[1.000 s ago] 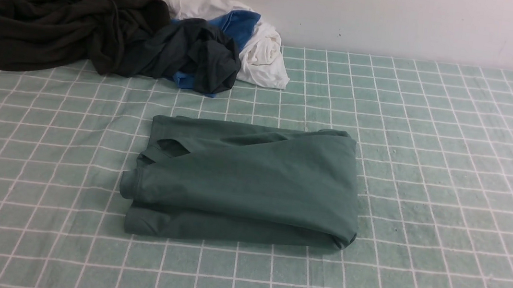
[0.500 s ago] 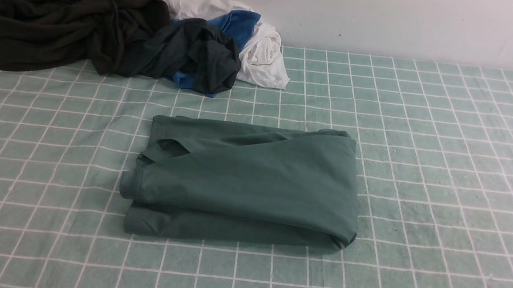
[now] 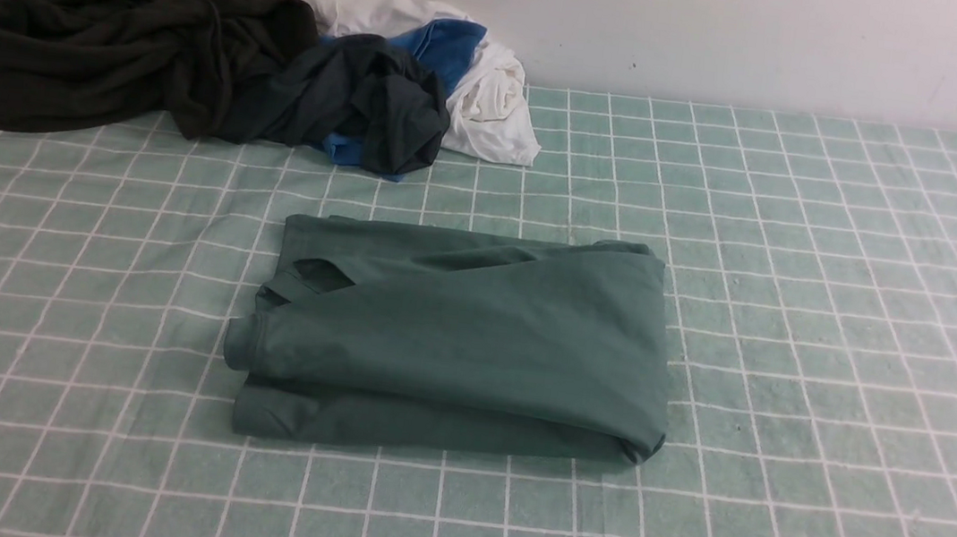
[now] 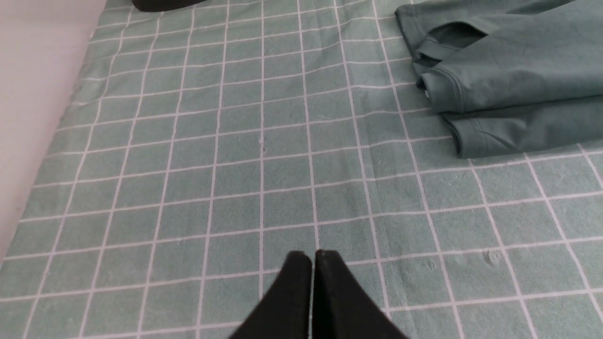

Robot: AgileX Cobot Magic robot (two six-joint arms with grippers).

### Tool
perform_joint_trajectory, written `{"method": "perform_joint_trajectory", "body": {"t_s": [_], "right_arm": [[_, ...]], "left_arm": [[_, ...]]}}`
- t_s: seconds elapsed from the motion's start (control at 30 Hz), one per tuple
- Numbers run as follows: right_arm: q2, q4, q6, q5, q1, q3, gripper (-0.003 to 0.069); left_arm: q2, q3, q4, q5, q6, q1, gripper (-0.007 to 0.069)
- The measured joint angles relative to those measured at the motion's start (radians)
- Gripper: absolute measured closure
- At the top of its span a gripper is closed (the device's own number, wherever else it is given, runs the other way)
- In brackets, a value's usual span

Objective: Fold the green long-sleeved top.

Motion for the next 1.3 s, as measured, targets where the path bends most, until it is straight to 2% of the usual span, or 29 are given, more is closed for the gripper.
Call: {"method": "perform_joint_trajectory", "body": {"t_s": [0.2,1.13,1.2,1.3], "right_arm": [[0.000,0.000,-0.032,0.011,0.000,-0.002,0.0673],[0.000,0.000,-0.036,0.013,0.000,-0.002,0.0673],[0.000,0.000,-0.036,0.013,0.000,-0.002,0.0673],[0.000,0.000,-0.036,0.013,0.000,-0.002,0.0673]], "left_arm": [[0.000,0.002,-0.001,0.000,0.000,0.000,0.0627],[0.000,0.004,0.025,-0.009,0.001,0.000,0.0627],[-0.002,0.010,-0.034,-0.062,0.001,0.010,0.0627],[-0.037,0.067,-0.116,-0.222,0.023,0.066,0.0627]]}}
